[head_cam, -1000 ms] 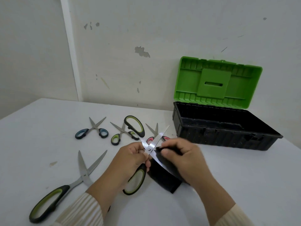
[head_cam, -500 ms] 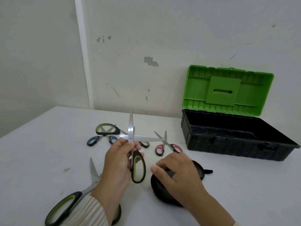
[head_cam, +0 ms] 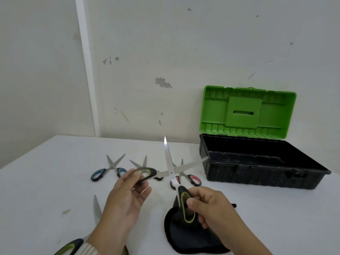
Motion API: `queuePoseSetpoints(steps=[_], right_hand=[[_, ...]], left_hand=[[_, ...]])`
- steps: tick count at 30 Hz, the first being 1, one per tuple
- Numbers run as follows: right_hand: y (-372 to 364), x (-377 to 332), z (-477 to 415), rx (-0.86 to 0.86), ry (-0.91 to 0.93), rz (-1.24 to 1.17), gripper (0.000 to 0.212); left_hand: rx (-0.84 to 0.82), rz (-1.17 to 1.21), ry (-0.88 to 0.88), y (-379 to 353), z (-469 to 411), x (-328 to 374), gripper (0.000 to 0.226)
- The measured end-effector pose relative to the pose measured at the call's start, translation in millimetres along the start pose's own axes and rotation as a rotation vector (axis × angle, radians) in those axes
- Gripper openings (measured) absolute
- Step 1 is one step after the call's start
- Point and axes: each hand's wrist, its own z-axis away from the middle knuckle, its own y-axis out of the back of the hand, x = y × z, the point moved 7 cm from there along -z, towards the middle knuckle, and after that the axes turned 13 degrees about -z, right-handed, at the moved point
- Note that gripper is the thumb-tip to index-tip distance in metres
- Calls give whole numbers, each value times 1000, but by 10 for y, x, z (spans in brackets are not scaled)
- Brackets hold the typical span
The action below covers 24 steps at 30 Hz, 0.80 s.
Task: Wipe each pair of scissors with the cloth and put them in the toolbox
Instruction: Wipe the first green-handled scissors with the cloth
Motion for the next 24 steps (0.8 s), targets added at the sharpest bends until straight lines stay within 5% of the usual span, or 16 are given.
queuePoseSetpoints(steps=[8, 14, 18, 21, 24], right_hand=[[18, 37, -15, 87, 61, -215, 14], [39, 52, -43, 112, 53, -212, 13], [273, -161, -30, 312, 343, 255, 34], [171, -330, -30, 135, 608, 763, 54], [232, -402, -20, 53, 577, 910, 37]], left_hand=[[-400, -334, 54, -552, 369, -396, 24], [-436, -301, 80, -537, 386, -367, 26], [-463, -316, 122, -566, 447, -350, 25], [-574, -382, 163, -617, 512, -333, 32], [-665, -454, 196, -695, 579, -372, 36]])
